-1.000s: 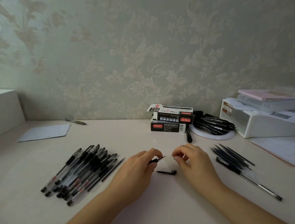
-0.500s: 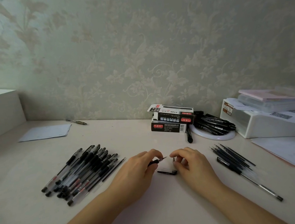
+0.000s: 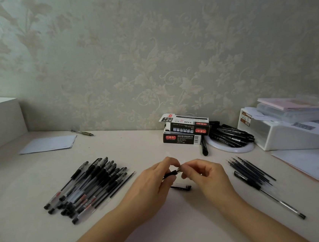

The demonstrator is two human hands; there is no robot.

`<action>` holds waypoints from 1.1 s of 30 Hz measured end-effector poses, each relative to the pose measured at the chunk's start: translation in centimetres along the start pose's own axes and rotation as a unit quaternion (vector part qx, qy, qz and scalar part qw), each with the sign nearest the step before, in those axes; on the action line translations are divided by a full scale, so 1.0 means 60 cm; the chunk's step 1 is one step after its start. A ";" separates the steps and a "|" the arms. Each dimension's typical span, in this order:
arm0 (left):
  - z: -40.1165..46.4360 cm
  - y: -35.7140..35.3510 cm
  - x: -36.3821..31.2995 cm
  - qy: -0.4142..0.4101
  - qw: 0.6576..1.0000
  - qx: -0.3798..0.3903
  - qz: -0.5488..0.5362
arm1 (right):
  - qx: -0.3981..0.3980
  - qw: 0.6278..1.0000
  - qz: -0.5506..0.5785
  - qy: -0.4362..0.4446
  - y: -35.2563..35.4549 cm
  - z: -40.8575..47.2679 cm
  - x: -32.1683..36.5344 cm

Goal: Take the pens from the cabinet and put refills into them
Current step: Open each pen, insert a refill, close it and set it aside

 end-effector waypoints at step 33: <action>-0.001 0.001 0.020 0.035 0.999 -0.010 0.030 | -0.178 0.802 -0.569 -0.017 0.143 0.030 -0.038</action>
Point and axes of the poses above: each hand's wrist, its own z-axis towards the middle knuckle, its own y-axis out of the back of the hand, x = y × z, the point moved 3 cm from there along z, towards the middle knuckle
